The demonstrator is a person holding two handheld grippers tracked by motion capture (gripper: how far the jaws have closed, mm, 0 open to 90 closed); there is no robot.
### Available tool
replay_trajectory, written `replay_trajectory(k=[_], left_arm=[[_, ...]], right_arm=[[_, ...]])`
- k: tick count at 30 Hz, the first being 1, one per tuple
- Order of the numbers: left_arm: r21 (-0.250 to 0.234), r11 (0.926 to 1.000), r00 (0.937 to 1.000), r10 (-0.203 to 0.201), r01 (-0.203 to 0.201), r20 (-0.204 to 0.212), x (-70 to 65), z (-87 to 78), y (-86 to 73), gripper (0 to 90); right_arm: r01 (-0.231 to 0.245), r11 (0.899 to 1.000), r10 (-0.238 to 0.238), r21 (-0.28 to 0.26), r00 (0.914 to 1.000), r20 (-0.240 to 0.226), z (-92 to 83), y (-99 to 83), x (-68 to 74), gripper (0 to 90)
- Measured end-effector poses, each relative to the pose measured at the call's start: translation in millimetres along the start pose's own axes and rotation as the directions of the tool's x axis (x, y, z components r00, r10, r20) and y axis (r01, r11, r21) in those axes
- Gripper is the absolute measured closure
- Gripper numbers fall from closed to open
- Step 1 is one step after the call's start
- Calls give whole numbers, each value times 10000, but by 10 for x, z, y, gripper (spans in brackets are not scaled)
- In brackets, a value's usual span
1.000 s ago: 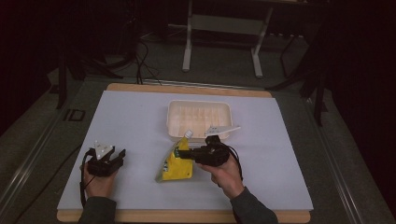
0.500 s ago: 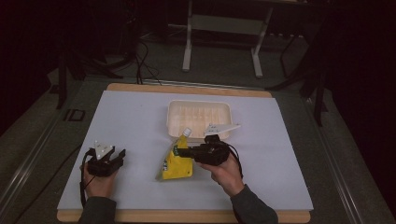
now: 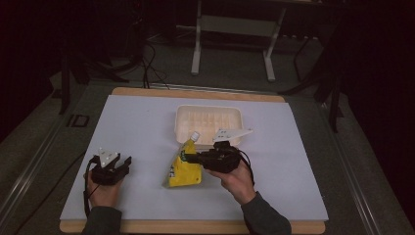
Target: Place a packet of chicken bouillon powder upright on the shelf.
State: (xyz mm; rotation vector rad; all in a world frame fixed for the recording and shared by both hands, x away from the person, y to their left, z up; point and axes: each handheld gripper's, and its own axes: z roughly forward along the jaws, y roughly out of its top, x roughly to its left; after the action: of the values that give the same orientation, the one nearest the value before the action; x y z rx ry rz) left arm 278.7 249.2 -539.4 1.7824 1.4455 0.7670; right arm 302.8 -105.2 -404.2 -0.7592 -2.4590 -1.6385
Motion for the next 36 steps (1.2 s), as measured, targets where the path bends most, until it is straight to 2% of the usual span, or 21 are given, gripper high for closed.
replay_trajectory(k=[10, 36], left_arm=[[-26, 10000, 10000, -23, 23, -12, -1, -1, -1, 536], [3, 10000, 10000, -6, 6, -10, -1, -1, 0, 533]], right_arm=[[172, 9999, -172, -15, 9998, 69, -28, 24, 2, 900], [964, 9953, -965, 62, 9950, 248, -131, 171, 29, 900]])
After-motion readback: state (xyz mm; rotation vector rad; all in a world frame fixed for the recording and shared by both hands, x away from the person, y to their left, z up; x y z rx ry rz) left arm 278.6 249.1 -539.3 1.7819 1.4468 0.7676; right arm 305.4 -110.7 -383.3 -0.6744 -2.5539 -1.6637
